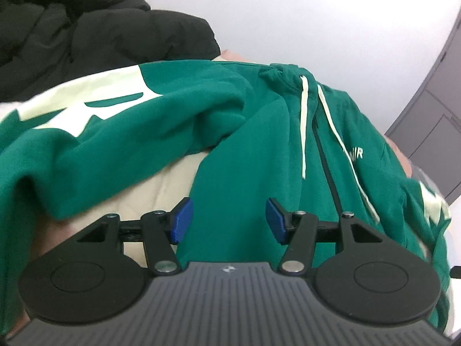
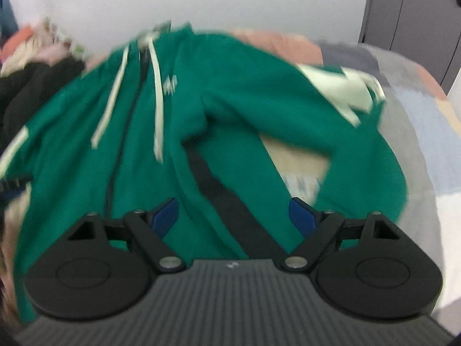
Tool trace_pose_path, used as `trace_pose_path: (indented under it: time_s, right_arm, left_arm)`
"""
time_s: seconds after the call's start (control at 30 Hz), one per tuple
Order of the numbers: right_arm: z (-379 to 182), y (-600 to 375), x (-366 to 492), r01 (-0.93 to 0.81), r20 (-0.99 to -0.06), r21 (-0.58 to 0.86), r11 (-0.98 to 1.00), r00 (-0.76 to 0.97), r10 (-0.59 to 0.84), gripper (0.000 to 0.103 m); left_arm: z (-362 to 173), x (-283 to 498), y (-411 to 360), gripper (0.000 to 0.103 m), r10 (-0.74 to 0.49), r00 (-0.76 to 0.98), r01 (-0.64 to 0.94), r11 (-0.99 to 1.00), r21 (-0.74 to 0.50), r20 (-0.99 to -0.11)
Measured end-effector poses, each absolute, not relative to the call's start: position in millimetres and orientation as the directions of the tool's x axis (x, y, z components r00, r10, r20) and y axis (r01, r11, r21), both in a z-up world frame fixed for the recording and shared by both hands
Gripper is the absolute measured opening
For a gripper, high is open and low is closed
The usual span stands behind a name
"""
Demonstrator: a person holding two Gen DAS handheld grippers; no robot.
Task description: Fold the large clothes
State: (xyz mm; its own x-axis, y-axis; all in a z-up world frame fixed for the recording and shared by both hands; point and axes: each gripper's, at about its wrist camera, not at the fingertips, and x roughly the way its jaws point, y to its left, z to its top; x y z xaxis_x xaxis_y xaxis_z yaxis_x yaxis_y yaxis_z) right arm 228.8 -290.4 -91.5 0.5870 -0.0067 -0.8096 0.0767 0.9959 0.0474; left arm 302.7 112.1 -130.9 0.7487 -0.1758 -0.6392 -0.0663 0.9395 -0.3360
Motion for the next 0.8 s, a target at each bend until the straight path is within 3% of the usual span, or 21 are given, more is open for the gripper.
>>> trace_pose_path:
  time_s: [0.07,0.23,0.33,0.43,0.47,0.5,0.57,0.8]
  right_arm:
    - [-96,-297,225,0.042,-0.826,0.033,0.999,0.563,0.004,0.084]
    - [-120,-301,215,-0.028,-0.883,-0.011,1.0,0.469,0.004,0.07]
    - [-143,-301,215,-0.082,-0.911,-0.075,0.994,0.412,-0.035,0.069]
    - [-147,-304,216,-0.1,-0.91,-0.078,0.992,0.413,-0.03,0.055]
    - [-148,-304,217,-0.125,-0.912,-0.078,0.989,0.41,-0.02,0.047]
    - [-147,-305,216,-0.13,-0.913,-0.079,0.988,0.408,-0.02,0.029]
    - [-141,-313,213,-0.114,-0.91,-0.084,0.99,0.413,-0.03,0.013]
    - [-111,-364,195,-0.028,-0.896,0.016,0.999,0.444,0.027,0.007]
  left_arm:
    - [-127,294,106,0.062,-0.159,0.751,-0.059,0.951,-0.305,-0.641]
    - [-121,274,86,0.062,-0.161,0.758,-0.023,0.962,-0.273,-0.632]
    - [-122,268,77,0.062,-0.184,0.752,-0.006,0.958,-0.286,-0.633]
    - [-123,268,73,0.062,-0.201,0.748,0.01,0.956,-0.293,-0.632]
    - [-123,267,72,0.062,-0.2,0.749,0.012,0.957,-0.289,-0.632]
    - [-124,267,72,0.062,-0.198,0.749,0.012,0.958,-0.285,-0.632]
    - [-126,269,73,0.062,-0.202,0.747,0.009,0.956,-0.294,-0.634]
    - [-129,278,74,0.062,-0.246,0.737,0.027,0.942,-0.335,-0.63]
